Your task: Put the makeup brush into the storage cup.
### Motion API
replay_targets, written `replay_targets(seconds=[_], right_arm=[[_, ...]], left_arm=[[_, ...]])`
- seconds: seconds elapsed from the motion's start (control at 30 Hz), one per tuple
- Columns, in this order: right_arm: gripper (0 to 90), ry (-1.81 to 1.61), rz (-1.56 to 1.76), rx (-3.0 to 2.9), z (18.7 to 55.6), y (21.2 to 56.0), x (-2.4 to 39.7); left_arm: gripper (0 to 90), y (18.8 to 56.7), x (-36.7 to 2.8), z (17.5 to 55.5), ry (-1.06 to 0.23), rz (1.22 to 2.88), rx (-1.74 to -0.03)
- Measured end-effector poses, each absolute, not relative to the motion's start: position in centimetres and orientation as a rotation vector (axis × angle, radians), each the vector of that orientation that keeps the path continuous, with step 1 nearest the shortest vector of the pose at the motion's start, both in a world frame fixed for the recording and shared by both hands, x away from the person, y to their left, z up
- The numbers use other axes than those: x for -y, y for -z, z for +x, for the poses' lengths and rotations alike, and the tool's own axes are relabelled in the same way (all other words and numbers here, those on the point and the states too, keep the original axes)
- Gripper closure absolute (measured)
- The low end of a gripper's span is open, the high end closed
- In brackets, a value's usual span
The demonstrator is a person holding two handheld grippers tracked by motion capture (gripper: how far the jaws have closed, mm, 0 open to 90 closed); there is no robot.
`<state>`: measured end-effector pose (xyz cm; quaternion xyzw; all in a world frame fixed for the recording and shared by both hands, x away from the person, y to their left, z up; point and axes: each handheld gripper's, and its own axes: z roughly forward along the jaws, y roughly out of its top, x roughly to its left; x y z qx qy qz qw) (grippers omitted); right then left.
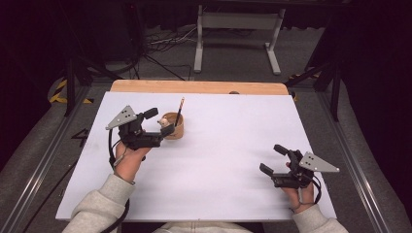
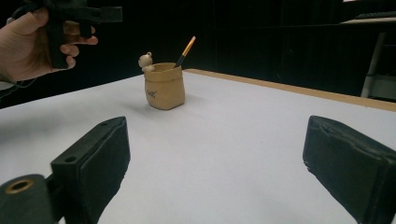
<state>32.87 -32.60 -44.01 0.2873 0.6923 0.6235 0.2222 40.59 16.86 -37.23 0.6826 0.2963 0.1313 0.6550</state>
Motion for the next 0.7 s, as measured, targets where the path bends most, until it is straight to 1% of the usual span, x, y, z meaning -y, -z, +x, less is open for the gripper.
replay_targets(seconds=[0.17,0.3,0.7], right_arm=[[7.6,-1.718,0.799,-1.913,32.9,44.1,32.7],[7.5,-1.721,0.801,-1.907,32.8,44.0,32.7],[7.4,-1.72,0.801,-1.915,32.9,44.1,32.6]], left_arm=[[3.8,37.2,-17.8,39.5,-0.314,1.547,-0.659],[3.2,37.2,-18.5,38.6,-0.283,1.545,-0.634],[2.7,38.0,-20.4,36.4,-0.299,1.558,-0.608]])
